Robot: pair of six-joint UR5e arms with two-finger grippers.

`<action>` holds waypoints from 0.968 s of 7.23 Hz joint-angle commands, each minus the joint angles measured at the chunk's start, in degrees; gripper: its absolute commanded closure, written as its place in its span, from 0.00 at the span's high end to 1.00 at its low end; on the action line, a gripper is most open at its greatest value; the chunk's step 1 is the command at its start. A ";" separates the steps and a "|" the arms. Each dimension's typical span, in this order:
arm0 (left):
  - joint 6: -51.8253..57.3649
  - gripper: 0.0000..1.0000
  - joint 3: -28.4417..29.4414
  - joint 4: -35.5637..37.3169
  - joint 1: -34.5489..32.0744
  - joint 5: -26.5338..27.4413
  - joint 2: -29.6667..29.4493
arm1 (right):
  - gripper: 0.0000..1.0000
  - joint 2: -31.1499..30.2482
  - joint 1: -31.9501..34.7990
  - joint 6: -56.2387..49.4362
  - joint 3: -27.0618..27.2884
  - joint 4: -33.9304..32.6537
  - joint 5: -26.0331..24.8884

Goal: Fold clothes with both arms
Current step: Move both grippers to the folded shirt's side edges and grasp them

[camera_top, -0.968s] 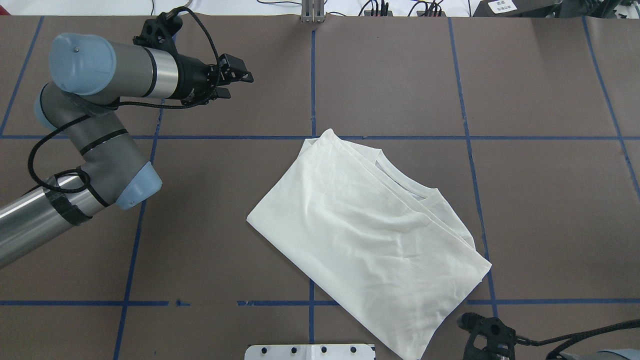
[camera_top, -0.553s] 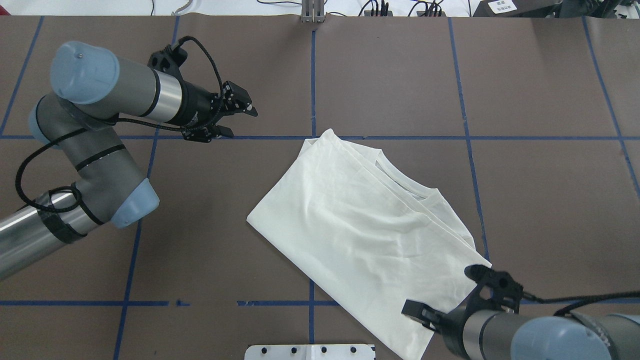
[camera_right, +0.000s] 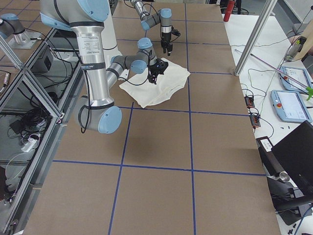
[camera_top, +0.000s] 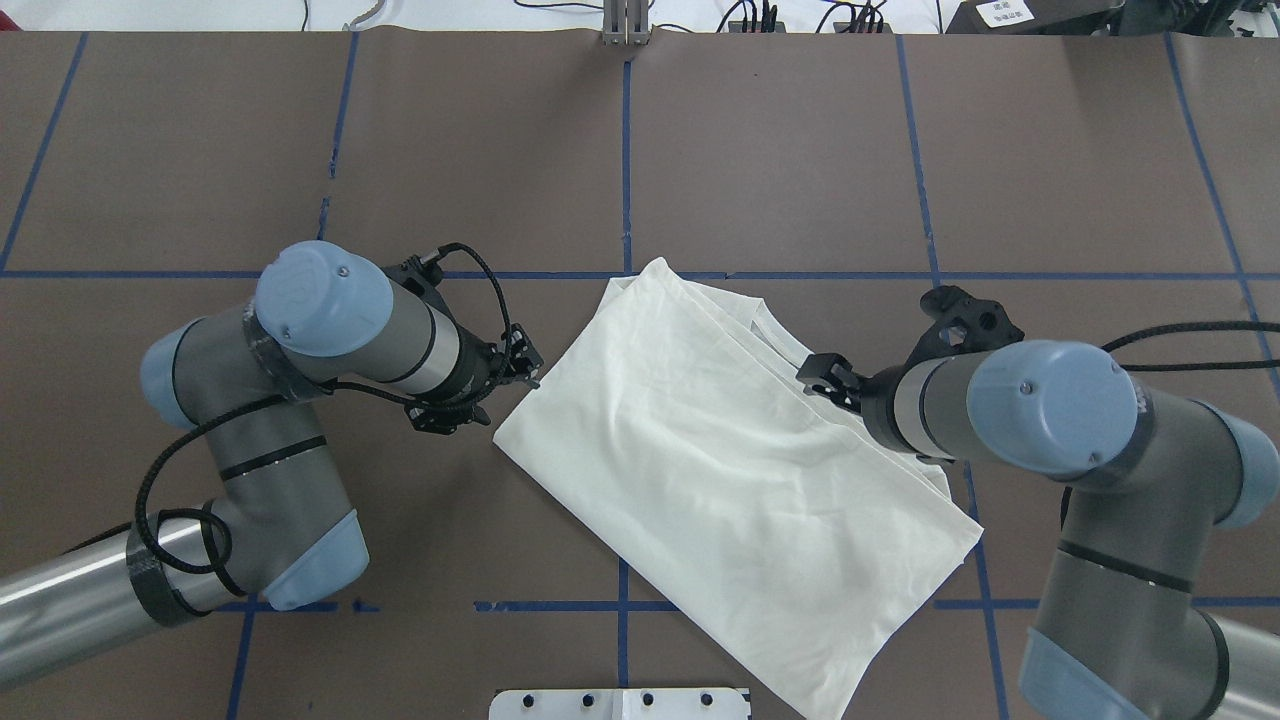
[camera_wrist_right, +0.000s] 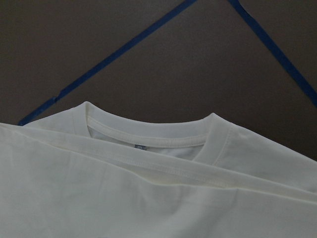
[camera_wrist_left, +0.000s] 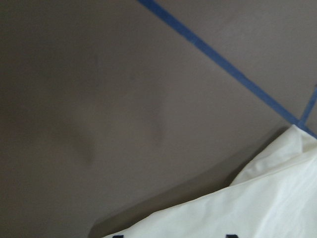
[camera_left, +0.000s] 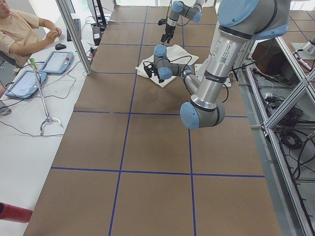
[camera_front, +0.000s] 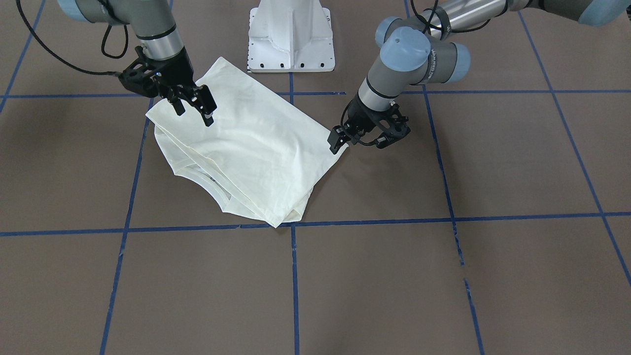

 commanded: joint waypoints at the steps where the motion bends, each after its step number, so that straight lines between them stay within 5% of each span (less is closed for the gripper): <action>1: -0.53 0.65 1.17 1.22 3.61 0.79 0.19 | 1.00 1.64 3.62 -3.84 -2.37 -0.03 2.27; 4: -0.44 0.44 1.26 2.52 3.53 2.80 0.19 | 1.00 1.64 3.62 -3.84 -2.46 -0.03 2.54; 6: 0.08 0.07 1.35 3.50 3.27 3.25 0.19 | 1.00 1.64 3.62 -3.84 -2.89 -0.03 2.71; 7: 0.52 0.00 1.44 3.59 2.66 3.25 0.45 | 1.00 1.64 3.54 -3.84 -2.98 -0.03 2.80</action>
